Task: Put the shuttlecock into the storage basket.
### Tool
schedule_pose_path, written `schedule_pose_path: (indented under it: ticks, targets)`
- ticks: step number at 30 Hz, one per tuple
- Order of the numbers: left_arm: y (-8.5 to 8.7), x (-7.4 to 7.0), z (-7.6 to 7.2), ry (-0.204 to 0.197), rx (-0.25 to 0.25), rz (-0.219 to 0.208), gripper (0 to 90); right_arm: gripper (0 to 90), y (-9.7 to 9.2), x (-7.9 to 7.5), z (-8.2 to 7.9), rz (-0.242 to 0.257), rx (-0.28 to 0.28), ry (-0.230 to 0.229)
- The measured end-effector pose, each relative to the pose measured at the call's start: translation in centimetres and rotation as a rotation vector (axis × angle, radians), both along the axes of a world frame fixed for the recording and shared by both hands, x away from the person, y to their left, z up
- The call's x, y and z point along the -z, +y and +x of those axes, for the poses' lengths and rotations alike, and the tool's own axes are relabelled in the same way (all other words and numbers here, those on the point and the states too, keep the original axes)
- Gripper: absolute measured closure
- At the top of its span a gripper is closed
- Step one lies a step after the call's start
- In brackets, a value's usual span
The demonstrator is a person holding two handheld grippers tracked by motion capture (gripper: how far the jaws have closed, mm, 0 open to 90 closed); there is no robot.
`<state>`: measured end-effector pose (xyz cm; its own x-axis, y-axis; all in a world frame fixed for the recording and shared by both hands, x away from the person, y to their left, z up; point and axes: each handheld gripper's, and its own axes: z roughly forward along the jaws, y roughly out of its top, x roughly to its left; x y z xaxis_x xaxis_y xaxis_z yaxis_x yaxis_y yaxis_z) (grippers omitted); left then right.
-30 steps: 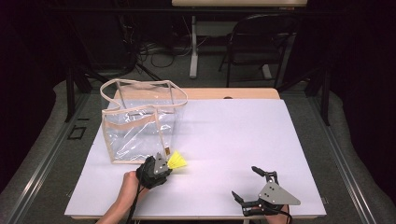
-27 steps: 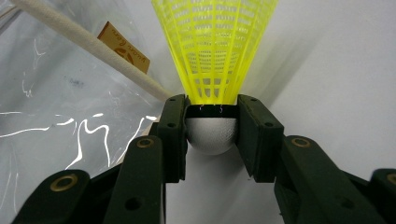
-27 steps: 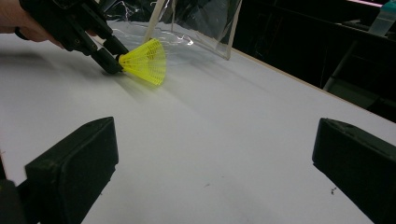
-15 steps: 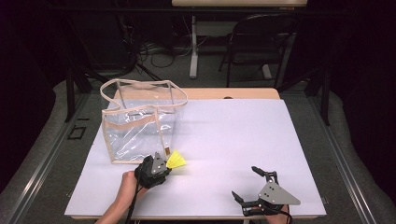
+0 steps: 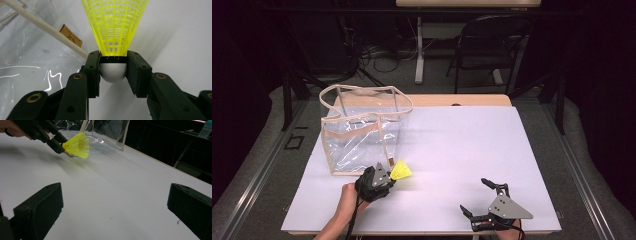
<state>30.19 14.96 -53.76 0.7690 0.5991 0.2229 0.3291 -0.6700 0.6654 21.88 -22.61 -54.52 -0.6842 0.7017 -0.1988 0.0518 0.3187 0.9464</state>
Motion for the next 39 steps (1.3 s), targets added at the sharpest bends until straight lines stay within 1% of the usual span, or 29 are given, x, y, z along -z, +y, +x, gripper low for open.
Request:
schedule_pose_path:
  ticks: [6, 11, 16, 28, 39]
  targets:
    - [0.1, -0.4, 0.0, -0.006, -0.001, -0.009, 64.8, 0.0, 0.0, 0.0, 0.0, 0.0, 0.0, -0.001]
    - [0.2, -0.6, -0.1, -0.015, -0.001, -0.006, 64.8, 0.0, 0.0, 0.0, 0.0, -0.001, -0.001, 0.001]
    - [0.3, -0.9, -0.1, -0.021, -0.002, -0.018, 64.8, 0.0, 0.0, 0.0, 0.0, -0.003, 0.001, -0.001]
    - [0.5, -1.5, -0.3, -0.039, -0.002, -0.028, 64.8, 0.0, 0.0, 0.0, 0.0, -0.006, 0.005, 0.001]
    - [0.6, -2.0, -0.5, -0.051, 0.001, -0.029, 64.8, 0.0, 0.0, 0.0, 0.0, -0.008, 0.006, 0.0]
